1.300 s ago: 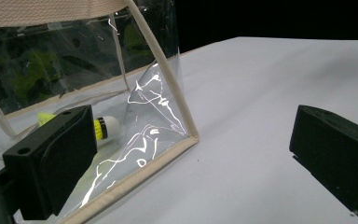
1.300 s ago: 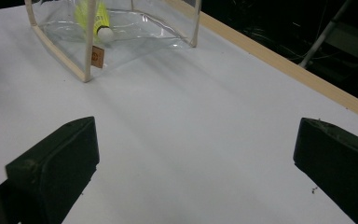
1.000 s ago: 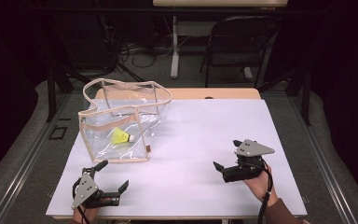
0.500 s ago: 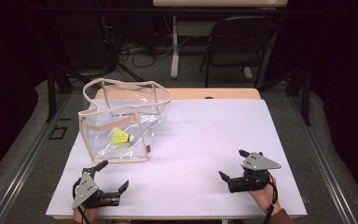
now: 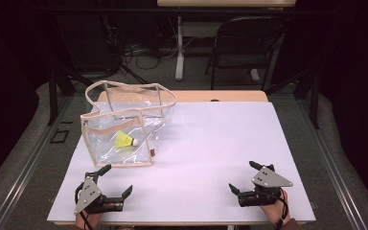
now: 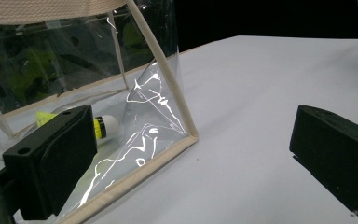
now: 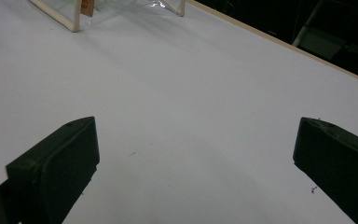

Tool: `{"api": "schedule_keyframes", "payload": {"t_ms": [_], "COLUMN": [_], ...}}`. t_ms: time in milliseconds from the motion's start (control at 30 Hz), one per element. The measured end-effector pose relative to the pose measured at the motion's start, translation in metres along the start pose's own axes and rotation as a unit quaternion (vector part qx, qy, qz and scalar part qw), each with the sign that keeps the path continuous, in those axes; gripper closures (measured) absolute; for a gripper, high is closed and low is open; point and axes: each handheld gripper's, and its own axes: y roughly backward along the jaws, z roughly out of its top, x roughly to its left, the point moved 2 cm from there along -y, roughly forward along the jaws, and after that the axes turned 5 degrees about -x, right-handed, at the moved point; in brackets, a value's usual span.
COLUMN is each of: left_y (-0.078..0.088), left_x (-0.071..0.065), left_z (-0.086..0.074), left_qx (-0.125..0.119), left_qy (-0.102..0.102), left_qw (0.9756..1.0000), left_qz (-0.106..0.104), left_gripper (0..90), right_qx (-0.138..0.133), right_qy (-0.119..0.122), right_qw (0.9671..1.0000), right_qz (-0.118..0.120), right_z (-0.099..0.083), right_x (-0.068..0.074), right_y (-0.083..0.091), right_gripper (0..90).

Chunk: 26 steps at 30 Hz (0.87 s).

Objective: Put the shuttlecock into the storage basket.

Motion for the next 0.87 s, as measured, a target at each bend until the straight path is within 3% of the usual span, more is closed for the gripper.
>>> {"api": "schedule_keyframes", "payload": {"t_ms": [367, 867], "left_y": [0.0, -0.002], "left_x": [-0.001, -0.001], "left_z": [0.0, 0.0], "left_qx": [0.002, 0.005], "left_qy": [-0.002, -0.003], "left_qw": [1.0, 1.0], "left_qz": [-0.002, -0.004], "left_gripper": [0.6, 0.5], "right_qx": [-0.024, -0.048], "right_qy": [0.018, 0.029], "right_qw": [0.9995, 0.9981], "right_qz": [-0.007, -0.024], "right_z": [-0.016, -0.016], "right_x": [0.005, 0.009], "right_y": [0.012, 0.018], "right_gripper": [0.0, 0.0]}}
